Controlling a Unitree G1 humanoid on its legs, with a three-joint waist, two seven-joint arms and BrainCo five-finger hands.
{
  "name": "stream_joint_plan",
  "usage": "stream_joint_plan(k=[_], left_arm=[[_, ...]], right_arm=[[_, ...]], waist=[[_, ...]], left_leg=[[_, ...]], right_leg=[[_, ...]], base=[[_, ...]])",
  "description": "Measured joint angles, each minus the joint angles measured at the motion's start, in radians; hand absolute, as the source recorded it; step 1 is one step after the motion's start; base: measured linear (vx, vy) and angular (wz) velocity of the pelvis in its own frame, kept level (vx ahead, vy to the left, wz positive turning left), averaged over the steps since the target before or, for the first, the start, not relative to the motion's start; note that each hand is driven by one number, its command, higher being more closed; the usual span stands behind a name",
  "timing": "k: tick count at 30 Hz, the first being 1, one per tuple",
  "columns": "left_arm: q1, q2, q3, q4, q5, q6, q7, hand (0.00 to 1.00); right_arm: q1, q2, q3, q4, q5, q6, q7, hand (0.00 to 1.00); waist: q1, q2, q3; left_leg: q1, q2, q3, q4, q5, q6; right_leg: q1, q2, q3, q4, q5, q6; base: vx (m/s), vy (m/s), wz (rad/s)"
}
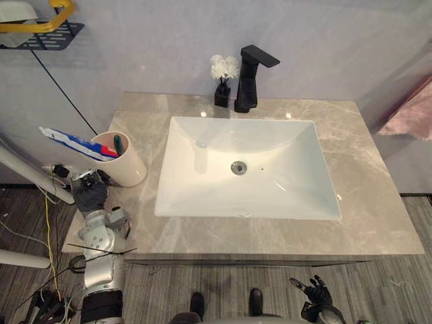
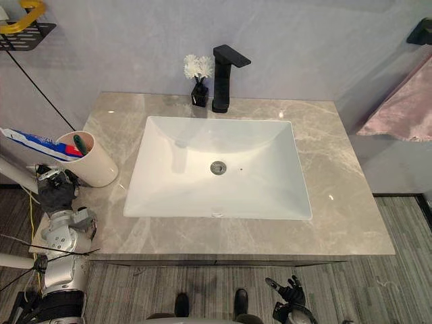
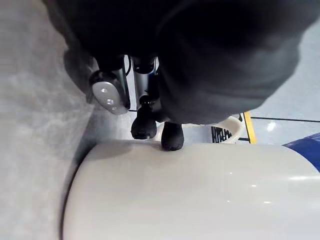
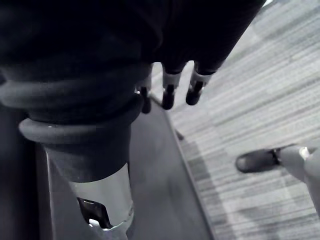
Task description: Organize washtable
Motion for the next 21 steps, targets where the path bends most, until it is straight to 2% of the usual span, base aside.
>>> stream_joint_plan(k=[2,8,16,21], left_arm=[[0.017,-0.001,-0.001,-0.011,-0.001,0.0,-0.013,1.0],[0.065,-0.009,-0.023,-0.053,-0.003,-0.001,-0.047,1.0],[0.079,-0.02,-0.077,-0.083,-0.032,-0.001,-0.078,1.0],[0.076,-0.019,-0.121,-0.086,-0.033,-0.001,-0.091,1.0]], right_arm=[[-0.001,0.0,0.001,0.0,0.0,0.0,0.001,0.0],[0.003,0.0,0.006,0.0,-0.001,0.0,0.021,0.0],[0.002,0.0,0.01,0.0,-0.005,0.0,0.022,0.0],[0.003,0.0,0.027,0.0,-0.019,0.0,0.026,0.0]], waist=[[-0.011,-0.002,0.001],[-0.011,-0.003,0.001],[-0.008,-0.003,0.001],[0.006,-0.003,0.001]], left_leg=[[0.0,-0.001,-0.011,0.003,0.0,0.001],[0.0,-0.002,-0.012,0.004,0.003,0.004],[0.004,-0.002,-0.012,0.002,0.003,0.004],[0.005,-0.002,-0.012,0.002,0.003,0.004]], right_leg=[[0.007,-0.002,-0.015,0.0,0.0,0.0],[0.008,-0.003,-0.015,0.0,0.0,0.0],[0.012,-0.002,-0.016,0.0,0.0,-0.001],[0.013,-0.003,-0.016,0.0,0.0,-0.001]], base=[[-0.03,-0.014,0.14],[-0.05,-0.016,0.02],[0.0,0.0,0.0],[-0.02,-0.011,0.0]])
